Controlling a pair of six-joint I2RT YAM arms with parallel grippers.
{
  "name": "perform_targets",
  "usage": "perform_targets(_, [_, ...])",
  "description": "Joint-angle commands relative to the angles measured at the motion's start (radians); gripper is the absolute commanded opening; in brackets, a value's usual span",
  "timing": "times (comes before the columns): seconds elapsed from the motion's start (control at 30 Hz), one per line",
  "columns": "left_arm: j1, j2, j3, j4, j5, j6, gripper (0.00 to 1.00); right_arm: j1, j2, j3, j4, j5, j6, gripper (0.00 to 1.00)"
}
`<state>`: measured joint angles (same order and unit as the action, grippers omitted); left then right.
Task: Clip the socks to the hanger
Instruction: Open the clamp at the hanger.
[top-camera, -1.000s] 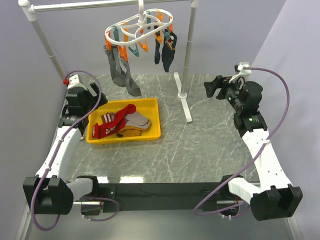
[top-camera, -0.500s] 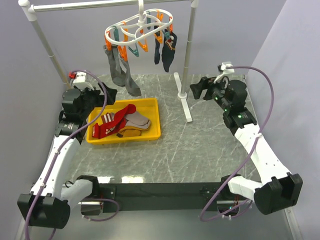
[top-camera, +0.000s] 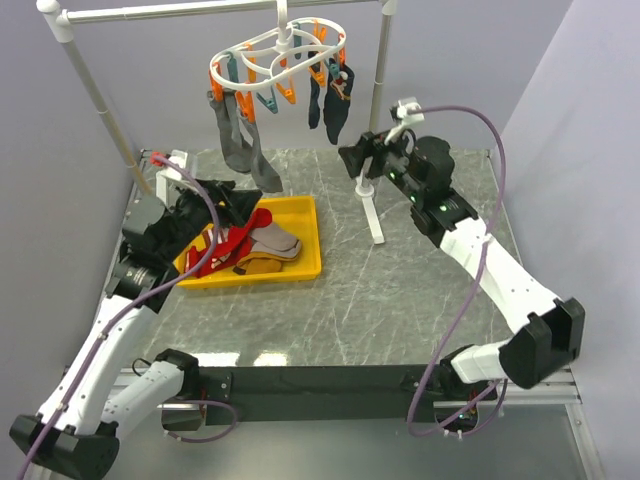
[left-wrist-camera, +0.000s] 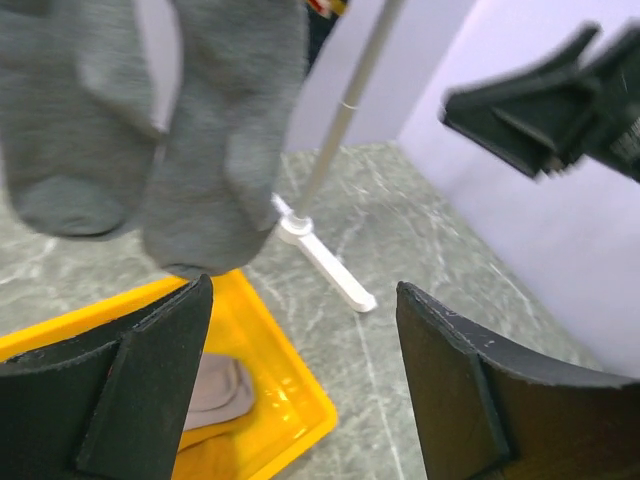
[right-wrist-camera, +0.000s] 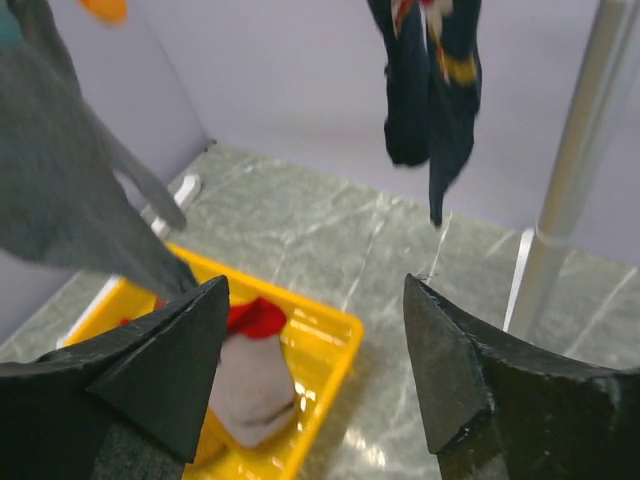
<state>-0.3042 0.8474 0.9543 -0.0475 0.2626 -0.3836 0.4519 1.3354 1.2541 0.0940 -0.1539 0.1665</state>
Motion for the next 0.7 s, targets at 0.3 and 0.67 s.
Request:
perform_targets(0.3, [-0.139,0.13,0.029,0.308,0.023,-0.204,0.78,0.05,0.2,0.295,0.18,0.034,0.037,0.7])
perform_targets(0.67, [-0.228,0.2,0.044,0.468,-0.232,-0.359,0.75,0.067,0.22,0.334,0.171,0.0,0.033,0.69])
